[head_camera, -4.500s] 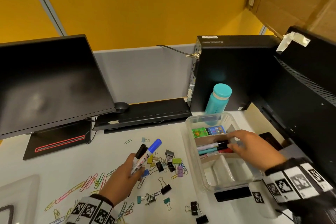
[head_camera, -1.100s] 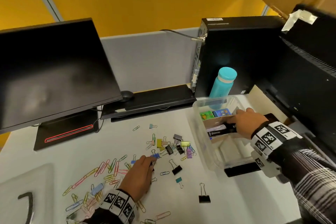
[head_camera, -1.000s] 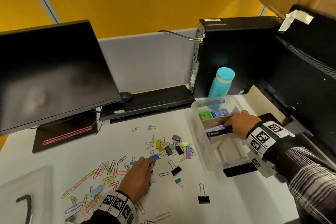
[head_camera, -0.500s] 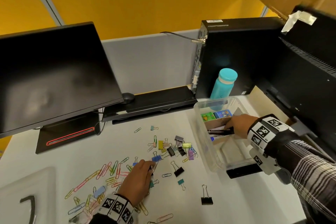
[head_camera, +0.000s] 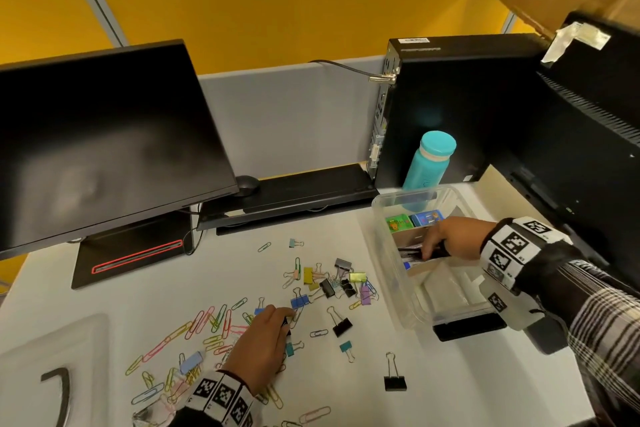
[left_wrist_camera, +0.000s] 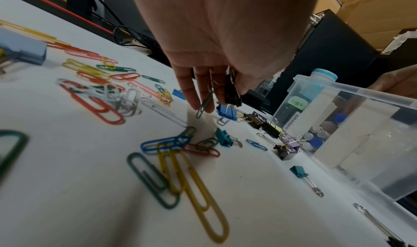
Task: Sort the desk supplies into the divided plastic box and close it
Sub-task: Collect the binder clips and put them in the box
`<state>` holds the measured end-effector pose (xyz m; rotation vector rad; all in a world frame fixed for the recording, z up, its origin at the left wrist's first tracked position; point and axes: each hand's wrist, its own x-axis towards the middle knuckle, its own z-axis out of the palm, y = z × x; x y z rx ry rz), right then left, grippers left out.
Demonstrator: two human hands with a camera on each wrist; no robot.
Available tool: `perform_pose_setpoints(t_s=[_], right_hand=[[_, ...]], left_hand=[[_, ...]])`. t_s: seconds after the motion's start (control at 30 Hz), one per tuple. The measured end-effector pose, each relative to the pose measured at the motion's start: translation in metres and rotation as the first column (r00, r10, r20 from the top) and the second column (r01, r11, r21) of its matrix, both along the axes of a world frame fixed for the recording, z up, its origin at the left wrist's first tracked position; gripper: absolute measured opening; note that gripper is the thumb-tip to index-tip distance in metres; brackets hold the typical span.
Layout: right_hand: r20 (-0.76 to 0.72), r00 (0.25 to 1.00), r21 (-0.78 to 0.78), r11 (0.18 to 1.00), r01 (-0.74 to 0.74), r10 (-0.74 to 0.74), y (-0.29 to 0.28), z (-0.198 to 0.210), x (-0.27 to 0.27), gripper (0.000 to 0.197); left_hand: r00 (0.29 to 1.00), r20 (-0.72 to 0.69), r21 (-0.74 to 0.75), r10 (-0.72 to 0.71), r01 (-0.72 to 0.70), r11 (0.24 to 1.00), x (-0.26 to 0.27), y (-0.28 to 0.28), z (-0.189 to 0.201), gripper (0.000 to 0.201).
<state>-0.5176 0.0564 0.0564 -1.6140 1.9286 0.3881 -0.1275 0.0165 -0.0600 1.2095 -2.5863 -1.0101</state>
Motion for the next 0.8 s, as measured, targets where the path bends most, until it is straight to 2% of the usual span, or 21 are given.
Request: perform_pose_setpoints(t_s=[0.13,0.27,0.47,0.5,0.57,0.6,0.67,0.73,0.8], right_hand=[[-0.033,0.998,0.069,0.996,-0.049,0.051,-0.005,-0.002,0.012,0.035],[0.033,0.999,0.118,0.993,-0.026,0.022,-0.012,0.002,0.028,0.036],[0.042,0.995,0.142,0.985,-0.097,0.092,-0.012,0.003,0.036,0.038],[0.073,0.995,0.138,0.987,-0.079,0.070,-0.012,0.005,0.035,0.040],[0.123,0.990,0.122,0.991,0.049,-0.064,-0.013,0.009,0.030,0.038],[0.104,0.987,0.102,0.988,0.114,-0.125,-0.014,0.011,0.027,0.031],[-0.070,0.989,0.079,0.987,0.138,-0.133,-0.014,0.013,0.019,0.018],[-0.245,0.966,0.108,0.988,0.111,-0.082,-0.009,0.008,0.014,0.023],[-0.304,0.952,0.122,0.990,0.075,-0.035,-0.003,0.000,0.008,0.028]], left_hand=[[1.000,0.002,-0.006,0.004,-0.004,1.000,0.000,-0.002,-0.001,0.031],[1.000,-0.004,-0.023,0.002,-0.002,1.000,0.000,-0.004,-0.004,0.031],[1.000,-0.004,-0.031,-0.010,0.010,0.999,-0.001,-0.006,-0.006,0.031],[1.000,-0.004,-0.028,-0.007,0.007,1.000,-0.001,-0.006,-0.006,0.031],[1.000,0.002,-0.026,0.001,-0.001,1.000,-0.001,-0.006,-0.005,0.031],[1.000,0.008,-0.030,0.003,-0.003,1.000,-0.001,-0.006,-0.005,0.032],[1.000,0.017,-0.037,0.005,-0.005,0.999,0.000,-0.006,-0.005,0.032],[1.000,0.017,-0.043,0.009,-0.008,0.999,0.000,-0.007,-0.005,0.032],[1.000,0.010,-0.047,0.007,-0.006,0.999,0.000,-0.007,-0.004,0.032]])
